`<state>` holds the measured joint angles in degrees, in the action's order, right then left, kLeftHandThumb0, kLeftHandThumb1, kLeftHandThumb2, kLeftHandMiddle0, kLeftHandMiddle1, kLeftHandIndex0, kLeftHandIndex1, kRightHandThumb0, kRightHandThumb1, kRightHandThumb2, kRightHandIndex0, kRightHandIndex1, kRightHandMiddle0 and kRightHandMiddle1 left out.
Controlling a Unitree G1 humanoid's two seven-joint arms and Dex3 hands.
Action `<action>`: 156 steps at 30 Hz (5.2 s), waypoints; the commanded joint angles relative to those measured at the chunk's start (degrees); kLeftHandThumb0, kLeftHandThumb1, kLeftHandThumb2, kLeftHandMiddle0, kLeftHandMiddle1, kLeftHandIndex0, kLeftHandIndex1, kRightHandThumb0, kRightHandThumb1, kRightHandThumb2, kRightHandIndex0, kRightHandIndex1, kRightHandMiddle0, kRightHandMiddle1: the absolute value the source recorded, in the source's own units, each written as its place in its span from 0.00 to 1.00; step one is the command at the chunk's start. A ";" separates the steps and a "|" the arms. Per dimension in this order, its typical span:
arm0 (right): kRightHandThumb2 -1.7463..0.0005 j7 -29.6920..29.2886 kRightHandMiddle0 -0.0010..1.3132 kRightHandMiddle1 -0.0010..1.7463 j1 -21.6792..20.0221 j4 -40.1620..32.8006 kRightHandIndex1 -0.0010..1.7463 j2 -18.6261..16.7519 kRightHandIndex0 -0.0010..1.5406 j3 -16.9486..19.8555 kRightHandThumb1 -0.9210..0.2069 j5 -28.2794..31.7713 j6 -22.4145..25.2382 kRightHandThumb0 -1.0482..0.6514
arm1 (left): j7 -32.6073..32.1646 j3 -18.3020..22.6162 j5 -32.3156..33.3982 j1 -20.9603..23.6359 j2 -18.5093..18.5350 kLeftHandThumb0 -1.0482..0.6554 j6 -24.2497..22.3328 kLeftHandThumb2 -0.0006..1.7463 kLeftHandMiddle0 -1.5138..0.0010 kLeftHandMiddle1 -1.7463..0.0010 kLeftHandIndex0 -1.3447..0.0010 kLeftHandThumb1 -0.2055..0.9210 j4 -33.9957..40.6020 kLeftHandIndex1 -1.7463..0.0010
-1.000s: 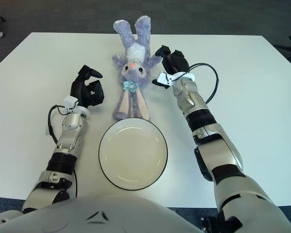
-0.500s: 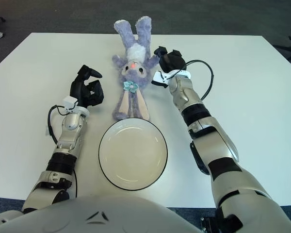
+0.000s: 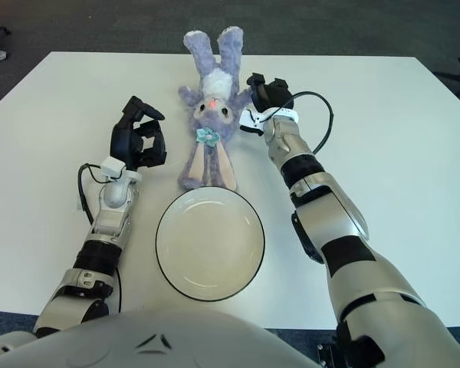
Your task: Put the doll into the plate.
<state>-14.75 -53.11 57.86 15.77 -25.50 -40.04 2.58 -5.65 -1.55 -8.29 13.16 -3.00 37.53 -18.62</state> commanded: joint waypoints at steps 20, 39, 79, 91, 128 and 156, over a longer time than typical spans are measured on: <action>0.44 -19.83 0.27 0.83 -2.42 12.45 0.88 -1.64 0.38 -2.09 0.39 -0.14 -9.53 0.66 | -4.34 -0.68 -3.31 -6.67 0.21 0.36 3.78 0.64 0.33 0.00 0.64 0.61 -4.92 0.00; 0.31 -22.75 0.40 0.88 -2.08 14.20 0.90 -1.41 0.46 0.81 0.54 2.60 -16.13 0.62 | -4.16 -1.23 -3.05 -6.88 0.48 0.36 3.06 0.63 0.32 0.00 0.64 0.61 -4.44 0.00; 0.52 -27.94 0.16 0.75 -1.89 14.56 0.72 -1.28 0.27 -2.74 0.39 -1.20 -10.54 0.62 | -3.38 -1.74 -2.55 -7.40 0.96 0.37 2.22 0.62 0.31 0.00 0.65 0.62 -3.76 0.00; 0.32 -29.18 0.01 0.67 -3.12 13.22 0.47 -1.50 0.11 -5.07 0.71 -3.48 -4.67 0.45 | -3.25 -1.59 -2.34 -6.72 1.31 0.37 2.47 0.62 0.32 0.00 0.65 0.63 -4.70 0.00; 0.35 -18.06 0.00 0.42 -8.00 11.73 0.45 -3.80 0.08 -6.30 0.72 -2.98 2.71 0.45 | -3.29 -2.03 -2.60 -7.14 1.64 0.36 2.47 0.63 0.31 0.00 0.65 0.62 -4.36 0.00; 0.27 -7.65 0.00 0.58 -10.27 15.71 0.50 -5.77 0.10 -8.42 0.75 -2.58 -2.28 0.57 | -3.56 -2.04 -2.45 -8.33 1.27 0.36 2.49 0.63 0.31 0.00 0.64 0.61 -2.53 0.00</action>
<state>-23.92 -62.20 73.00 10.15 -33.69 -42.35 1.06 -9.07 -3.46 -10.99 12.80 -1.85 40.42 -17.60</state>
